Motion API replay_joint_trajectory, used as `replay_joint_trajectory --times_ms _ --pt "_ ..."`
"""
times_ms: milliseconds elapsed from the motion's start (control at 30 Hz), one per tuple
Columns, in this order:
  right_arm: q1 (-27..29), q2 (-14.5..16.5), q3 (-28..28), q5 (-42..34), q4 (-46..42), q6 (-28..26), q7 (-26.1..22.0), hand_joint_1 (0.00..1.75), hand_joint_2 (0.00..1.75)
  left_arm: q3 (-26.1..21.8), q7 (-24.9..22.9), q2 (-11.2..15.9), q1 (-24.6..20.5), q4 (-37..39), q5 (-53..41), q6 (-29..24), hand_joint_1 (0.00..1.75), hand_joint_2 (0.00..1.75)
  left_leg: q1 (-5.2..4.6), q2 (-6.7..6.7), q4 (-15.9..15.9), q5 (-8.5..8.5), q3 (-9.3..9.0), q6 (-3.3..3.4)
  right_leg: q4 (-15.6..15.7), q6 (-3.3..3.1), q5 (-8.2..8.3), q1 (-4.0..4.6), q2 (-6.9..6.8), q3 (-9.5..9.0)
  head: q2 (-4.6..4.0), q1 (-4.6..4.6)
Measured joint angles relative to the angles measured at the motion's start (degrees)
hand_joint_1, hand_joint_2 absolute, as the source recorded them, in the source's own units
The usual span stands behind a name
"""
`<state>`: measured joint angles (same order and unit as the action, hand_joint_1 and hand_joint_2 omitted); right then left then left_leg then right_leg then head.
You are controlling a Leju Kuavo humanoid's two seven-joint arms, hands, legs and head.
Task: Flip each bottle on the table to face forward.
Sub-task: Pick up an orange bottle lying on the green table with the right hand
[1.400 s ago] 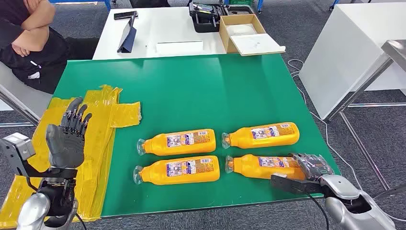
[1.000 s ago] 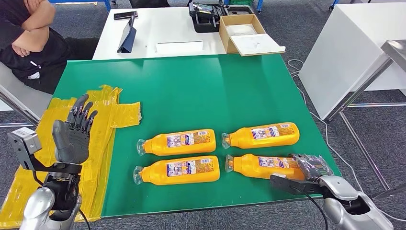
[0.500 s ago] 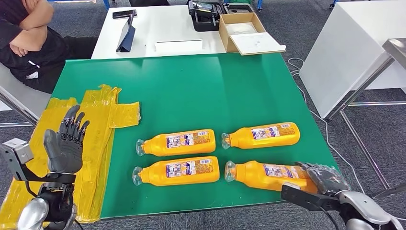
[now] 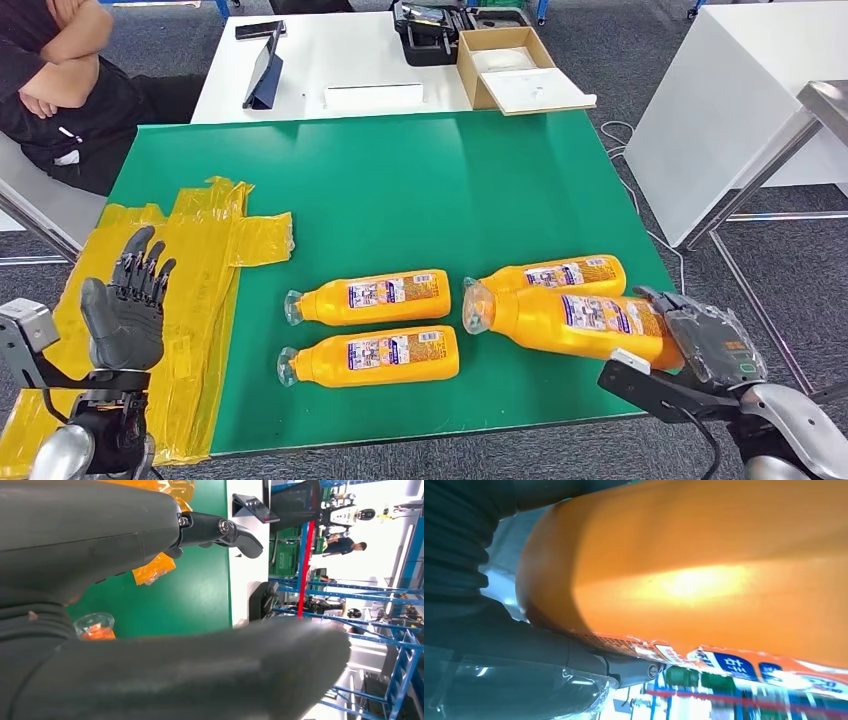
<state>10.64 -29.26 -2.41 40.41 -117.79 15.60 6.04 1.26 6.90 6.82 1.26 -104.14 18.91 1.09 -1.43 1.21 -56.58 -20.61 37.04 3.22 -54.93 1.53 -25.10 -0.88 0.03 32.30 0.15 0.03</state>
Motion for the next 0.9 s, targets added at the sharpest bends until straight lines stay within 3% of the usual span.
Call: replay_joint_trajectory --times_ms 167,300,433,633,900 --pt "-9.48 6.83 1.78 -8.06 3.94 -6.8 -3.51 1.75 1.75 2.56 -1.51 -0.6 -3.83 2.26 -1.77 1.91 0.0 1.75 0.01 -0.02 0.0 0.1 -0.01 0.02 -0.01 -0.02 0.06 0.01 0.01 -0.01 0.0 -0.01" --pt "-17.66 11.73 4.97 -11.12 8.17 -10.76 -3.32 1.75 1.75 5.7 -2.05 -1.45 -8.45 5.94 -1.72 2.87 0.0 1.75 0.02 -0.01 0.0 0.23 -0.01 0.04 -0.03 -0.03 0.1 0.01 -0.01 -0.04 0.0 0.0" --pt "-22.28 14.36 7.26 -14.14 11.18 -11.97 -3.51 1.75 1.75 7.65 -2.4 -2.19 -11.57 8.47 -0.49 3.04 0.0 1.75 0.0 0.02 -0.01 0.25 0.06 0.06 -0.05 -0.02 0.11 0.01 -0.03 -0.07 0.0 0.0" --pt "-29.61 18.5 10.95 -25.5 18.61 -16.89 -7.02 1.75 1.75 10.09 -3.09 -4.18 -16.41 11.86 7.99 2.08 0.0 1.75 -0.02 0.01 -0.01 0.25 0.16 0.07 -0.06 0.0 0.12 0.01 -0.02 0.0 0.0 0.01" --pt "-37.3 24.42 16.46 -26.52 29.05 -23.77 -5.38 1.75 1.75 14.69 -3.63 -7.51 -21.13 14.25 15.1 -1.42 0.0 1.75 -0.03 0.02 -0.02 0.27 0.17 0.08 -0.07 0.0 0.13 0.01 -0.03 0.01 0.0 0.02"
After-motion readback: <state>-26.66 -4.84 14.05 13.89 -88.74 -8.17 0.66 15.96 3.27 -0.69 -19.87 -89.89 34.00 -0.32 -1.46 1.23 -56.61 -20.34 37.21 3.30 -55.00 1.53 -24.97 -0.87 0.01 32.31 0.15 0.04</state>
